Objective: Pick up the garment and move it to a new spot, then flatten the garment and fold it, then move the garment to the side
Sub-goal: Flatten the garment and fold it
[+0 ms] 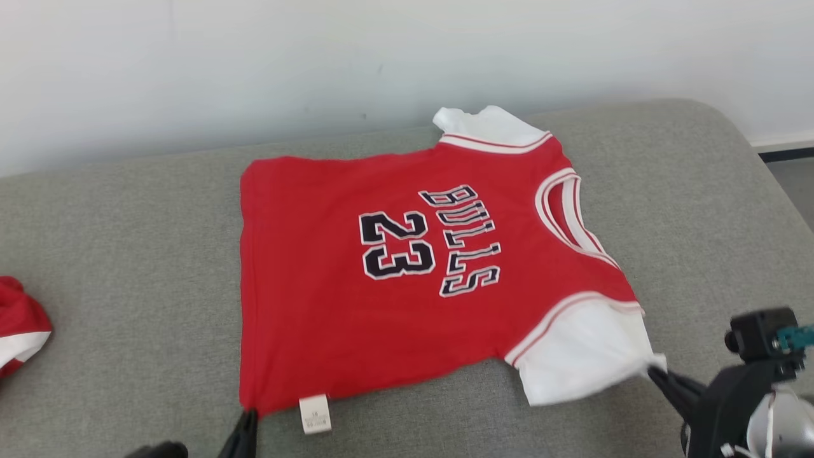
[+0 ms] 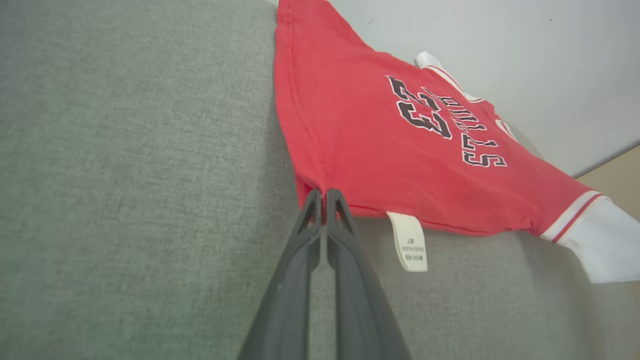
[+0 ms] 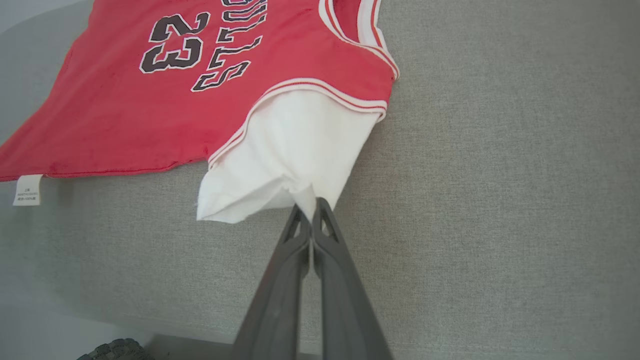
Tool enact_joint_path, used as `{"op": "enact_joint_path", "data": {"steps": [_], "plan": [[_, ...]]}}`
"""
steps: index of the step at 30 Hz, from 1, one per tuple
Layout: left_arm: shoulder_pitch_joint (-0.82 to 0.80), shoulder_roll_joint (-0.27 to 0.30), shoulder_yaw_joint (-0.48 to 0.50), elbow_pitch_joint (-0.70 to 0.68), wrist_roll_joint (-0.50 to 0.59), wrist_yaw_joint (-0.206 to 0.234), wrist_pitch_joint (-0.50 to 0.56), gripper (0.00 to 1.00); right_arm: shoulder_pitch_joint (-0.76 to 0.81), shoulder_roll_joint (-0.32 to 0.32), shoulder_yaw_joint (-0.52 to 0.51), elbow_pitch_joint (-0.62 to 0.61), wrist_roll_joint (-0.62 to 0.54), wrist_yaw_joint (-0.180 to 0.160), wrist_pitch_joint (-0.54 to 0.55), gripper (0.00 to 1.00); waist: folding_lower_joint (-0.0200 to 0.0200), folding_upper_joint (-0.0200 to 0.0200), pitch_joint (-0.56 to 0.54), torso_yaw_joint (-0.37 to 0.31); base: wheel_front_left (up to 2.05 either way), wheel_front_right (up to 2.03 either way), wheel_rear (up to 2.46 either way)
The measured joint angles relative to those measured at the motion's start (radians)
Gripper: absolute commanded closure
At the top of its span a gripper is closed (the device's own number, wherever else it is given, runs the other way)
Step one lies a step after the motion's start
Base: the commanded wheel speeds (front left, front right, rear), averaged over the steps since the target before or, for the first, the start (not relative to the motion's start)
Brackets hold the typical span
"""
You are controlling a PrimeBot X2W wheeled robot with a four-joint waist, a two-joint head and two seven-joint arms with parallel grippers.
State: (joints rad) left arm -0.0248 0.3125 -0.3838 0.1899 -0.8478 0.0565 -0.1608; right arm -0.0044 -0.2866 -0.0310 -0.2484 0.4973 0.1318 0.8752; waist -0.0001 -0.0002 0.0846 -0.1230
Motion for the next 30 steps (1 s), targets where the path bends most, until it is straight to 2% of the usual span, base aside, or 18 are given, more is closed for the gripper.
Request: {"op": "enact_joint_path", "data": {"steps": [10, 16, 23, 30], "plan": [[0.091, 0.044, -0.006, -0.039, 0.013, 0.098, 0.067, 1.0, 0.161, 0.063, -0.066, -0.064, -0.052, 0.0, 0.184, 1.0, 0.0001, 0.0002, -0.012, 0.031, 0.0, 0.0, 0.0], [0.12, 0.058, 0.0, -0.071, 0.005, 0.113, 0.083, 1.0, 0.217, 0.098, -0.085, -0.092, -0.031, 0.0, 0.277, 1.0, 0.0, 0.0002, -0.021, 0.04, 0.0, 0.0, 0.0], [0.12, 0.033, 0.016, -0.132, -0.036, 0.092, 0.073, 1.0, 0.127, 0.093, -0.074, -0.125, 0.01, 0.0, 0.165, 1.0, 0.0, 0.0002, -0.02, 0.047, 0.0, 0.0, 0.0], [0.011, 0.012, 0.023, -0.131, -0.041, 0.089, 0.077, 1.0, -0.032, 0.066, -0.023, -0.033, 0.034, 0.0, -0.025, 1.0, 0.0001, 0.0003, 0.0, 0.061, 0.0, 0.0, 0.0]]}}
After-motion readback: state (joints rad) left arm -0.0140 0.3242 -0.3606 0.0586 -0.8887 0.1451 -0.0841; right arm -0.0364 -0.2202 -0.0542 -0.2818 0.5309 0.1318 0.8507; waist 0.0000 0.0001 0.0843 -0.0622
